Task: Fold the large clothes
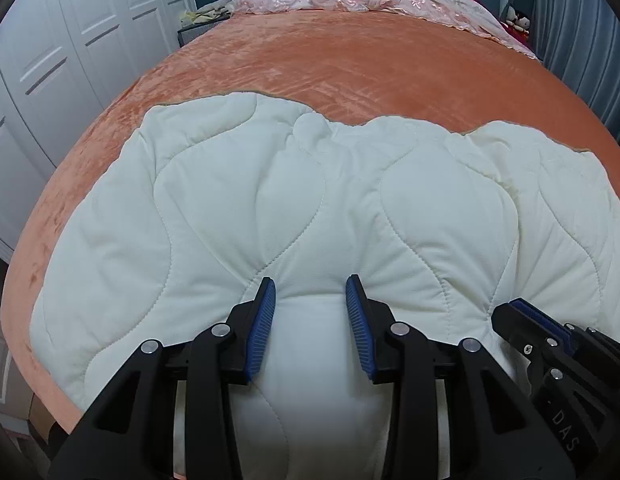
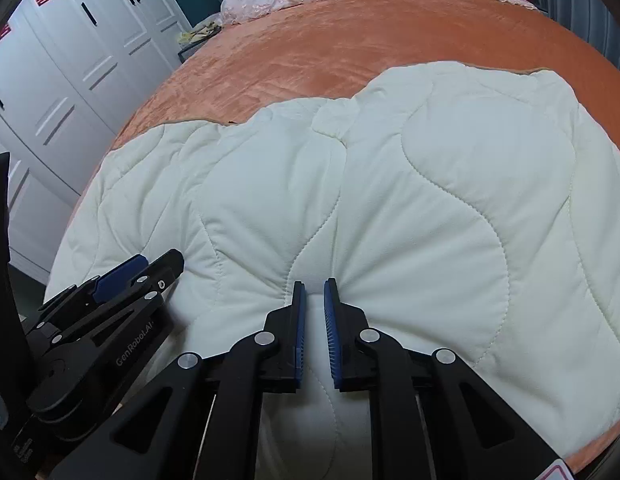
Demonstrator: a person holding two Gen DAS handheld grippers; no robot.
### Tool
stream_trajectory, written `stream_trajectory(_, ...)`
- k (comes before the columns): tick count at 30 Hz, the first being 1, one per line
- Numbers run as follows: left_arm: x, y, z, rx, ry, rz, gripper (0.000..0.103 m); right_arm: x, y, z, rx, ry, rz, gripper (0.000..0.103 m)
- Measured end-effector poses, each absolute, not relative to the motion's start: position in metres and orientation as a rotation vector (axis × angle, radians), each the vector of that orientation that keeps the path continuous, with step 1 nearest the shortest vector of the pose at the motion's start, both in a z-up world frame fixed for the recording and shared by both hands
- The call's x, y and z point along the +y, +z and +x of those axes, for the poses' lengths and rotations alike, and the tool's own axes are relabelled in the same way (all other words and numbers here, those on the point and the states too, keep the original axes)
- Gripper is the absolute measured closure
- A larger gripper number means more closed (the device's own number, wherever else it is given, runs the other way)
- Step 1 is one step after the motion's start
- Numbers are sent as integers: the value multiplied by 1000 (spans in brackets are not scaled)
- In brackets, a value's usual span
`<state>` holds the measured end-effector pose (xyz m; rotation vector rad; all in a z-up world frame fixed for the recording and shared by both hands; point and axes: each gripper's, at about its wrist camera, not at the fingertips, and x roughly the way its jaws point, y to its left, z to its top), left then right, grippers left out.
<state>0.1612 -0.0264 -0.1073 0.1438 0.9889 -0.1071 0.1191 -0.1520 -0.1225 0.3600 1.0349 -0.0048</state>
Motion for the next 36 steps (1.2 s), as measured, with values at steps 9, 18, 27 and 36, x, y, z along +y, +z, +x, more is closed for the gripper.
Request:
stream_trajectory(9,-34,-120,153,926,-87,228,67,-150,-134,120,1024,-15,328,92)
stream_trajectory(18,-40,-126,152,893,-68,259,67,-145,-136,122,1017,-21,287,94)
stream_trajectory(27,29,-74,138,960,-80,-2,66,-137,-84,103,1014,1,331,92)
stream_trajectory(36,159,-82,103,1093,72,-306,50,-92,-107,87,1104,53,265,91)
